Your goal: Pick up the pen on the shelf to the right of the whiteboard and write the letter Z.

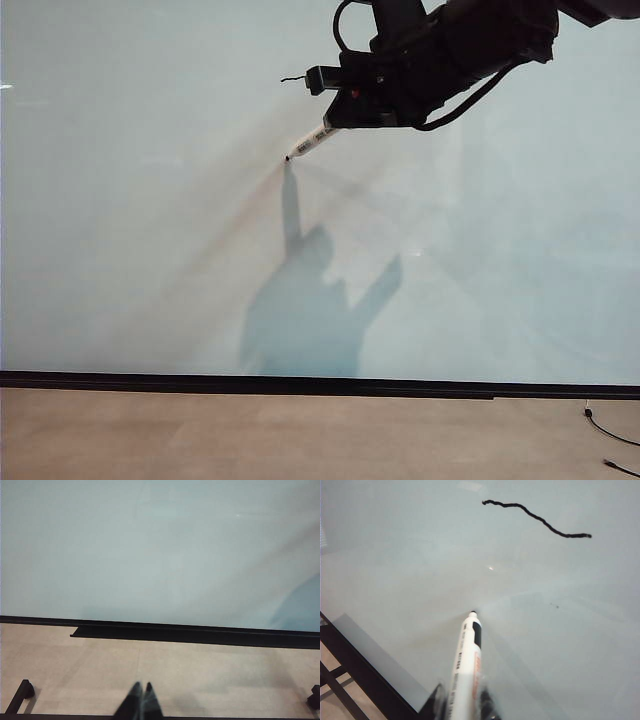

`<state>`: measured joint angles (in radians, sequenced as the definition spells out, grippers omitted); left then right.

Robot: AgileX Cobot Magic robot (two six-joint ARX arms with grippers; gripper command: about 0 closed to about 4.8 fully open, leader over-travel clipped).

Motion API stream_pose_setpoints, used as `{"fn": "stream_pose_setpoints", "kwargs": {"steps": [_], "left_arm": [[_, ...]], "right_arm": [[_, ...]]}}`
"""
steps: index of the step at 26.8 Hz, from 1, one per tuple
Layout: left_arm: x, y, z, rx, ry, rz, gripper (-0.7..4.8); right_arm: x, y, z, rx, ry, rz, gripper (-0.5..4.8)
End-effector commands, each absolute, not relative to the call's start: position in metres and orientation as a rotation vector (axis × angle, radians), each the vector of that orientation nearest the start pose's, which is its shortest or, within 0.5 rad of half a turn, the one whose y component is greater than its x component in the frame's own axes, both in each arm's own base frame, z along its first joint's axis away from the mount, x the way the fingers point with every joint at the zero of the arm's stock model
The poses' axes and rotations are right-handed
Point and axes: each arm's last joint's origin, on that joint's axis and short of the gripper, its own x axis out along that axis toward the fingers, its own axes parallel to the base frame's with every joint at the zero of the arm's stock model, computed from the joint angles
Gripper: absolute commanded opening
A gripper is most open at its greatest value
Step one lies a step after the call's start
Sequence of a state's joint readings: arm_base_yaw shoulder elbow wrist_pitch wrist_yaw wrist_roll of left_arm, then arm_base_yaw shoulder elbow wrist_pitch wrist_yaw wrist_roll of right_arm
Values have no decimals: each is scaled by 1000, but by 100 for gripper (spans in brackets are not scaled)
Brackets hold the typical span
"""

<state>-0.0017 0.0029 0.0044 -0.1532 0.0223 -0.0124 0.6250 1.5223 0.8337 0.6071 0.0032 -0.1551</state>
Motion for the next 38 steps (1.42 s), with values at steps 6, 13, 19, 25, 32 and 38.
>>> {"fn": "stream_pose_setpoints", "kwargs": {"steps": [6, 13, 19, 25, 32, 38], "left_arm": [[97, -1, 152, -9, 138, -24, -4], [97, -1, 152, -9, 139, -24, -5], [97, -1, 152, -9, 139, -24, -5], [97, -1, 152, -9, 139, -24, -4], [97, -1, 152, -9, 139, -24, -4], [97, -1, 152, -9, 139, -24, -4]], "right_arm": [[268, 191, 259, -164, -14, 596, -6], [266, 187, 265, -162, -21, 584, -6], [263, 181, 274, -168, -36, 570, -6], [260, 178, 278, -175, -35, 557, -6], [257, 172, 285, -181, -47, 543, -6], [254, 169, 291, -185, -63, 536, -6]]}}
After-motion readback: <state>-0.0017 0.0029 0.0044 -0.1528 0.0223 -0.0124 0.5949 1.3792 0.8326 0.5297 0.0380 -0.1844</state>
